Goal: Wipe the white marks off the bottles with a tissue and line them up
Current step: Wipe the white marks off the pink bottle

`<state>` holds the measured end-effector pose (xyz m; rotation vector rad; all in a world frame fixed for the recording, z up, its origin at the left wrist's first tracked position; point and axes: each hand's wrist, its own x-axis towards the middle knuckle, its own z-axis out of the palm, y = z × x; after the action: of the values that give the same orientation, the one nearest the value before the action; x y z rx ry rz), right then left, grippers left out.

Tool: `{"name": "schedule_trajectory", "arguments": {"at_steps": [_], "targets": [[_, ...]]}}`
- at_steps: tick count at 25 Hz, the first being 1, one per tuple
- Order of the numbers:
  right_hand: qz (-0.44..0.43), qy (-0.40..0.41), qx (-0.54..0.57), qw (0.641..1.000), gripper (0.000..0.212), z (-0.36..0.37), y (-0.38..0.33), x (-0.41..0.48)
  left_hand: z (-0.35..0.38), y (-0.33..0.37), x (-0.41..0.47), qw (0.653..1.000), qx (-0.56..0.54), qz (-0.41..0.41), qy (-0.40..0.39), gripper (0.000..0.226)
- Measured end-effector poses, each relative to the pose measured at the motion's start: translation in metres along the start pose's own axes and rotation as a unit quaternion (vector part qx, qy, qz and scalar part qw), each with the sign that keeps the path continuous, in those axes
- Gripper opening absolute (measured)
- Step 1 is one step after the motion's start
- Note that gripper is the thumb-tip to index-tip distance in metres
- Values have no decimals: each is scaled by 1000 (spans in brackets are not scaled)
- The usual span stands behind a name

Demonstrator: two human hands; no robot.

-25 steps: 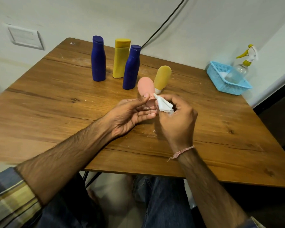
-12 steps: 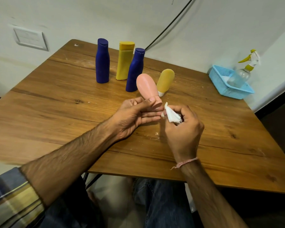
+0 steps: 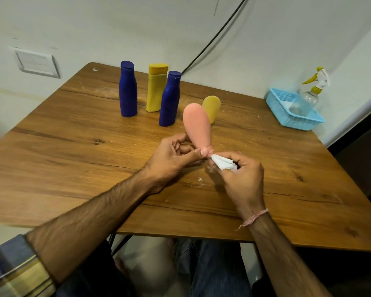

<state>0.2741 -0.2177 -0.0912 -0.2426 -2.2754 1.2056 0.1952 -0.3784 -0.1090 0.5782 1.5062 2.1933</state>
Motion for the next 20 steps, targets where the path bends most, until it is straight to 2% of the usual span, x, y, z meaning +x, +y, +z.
{"name": "schedule_trajectory", "arguments": {"at_steps": [2, 4, 6, 8, 10, 13, 16, 18, 20], "targets": [[70, 78, 55, 993, 23, -5, 3, 7, 0, 0, -1, 999, 41, 8, -13, 49], [83, 74, 104, 988, 28, -6, 2, 15, -1, -1, -2, 997, 65, 4, -50, 44], [59, -37, 131, 989, 41, -7, -5, 20, -4, -1, -3, 993, 59, -7, -103, 37], [25, -150, 112, 982, 44, -13, -12, 24, -8, -1, -3, 991, 36, -8, -132, 35], [-36, -187, 39, 981, 35, -23, -11, 31, -10, -2, -3, 991, 18, -3, -129, 37], [-66, -188, -14, 980, 29, -37, -4, 38, -7, -4, -4, 994, 25, 12, -102, 37], [-10, -164, 57, 985, 23, -38, 0, 30, -3, -2, -4, 999, 42, 21, -26, 40], [24, -115, 93, 989, 14, -29, -1, 12, -1, -1, -3, 995, 93, 28, 27, 47], [-56, -49, 12, 997, 15, -15, -4, -7, 2, -4, -3, 982, 170, 46, 69, 54]]}}
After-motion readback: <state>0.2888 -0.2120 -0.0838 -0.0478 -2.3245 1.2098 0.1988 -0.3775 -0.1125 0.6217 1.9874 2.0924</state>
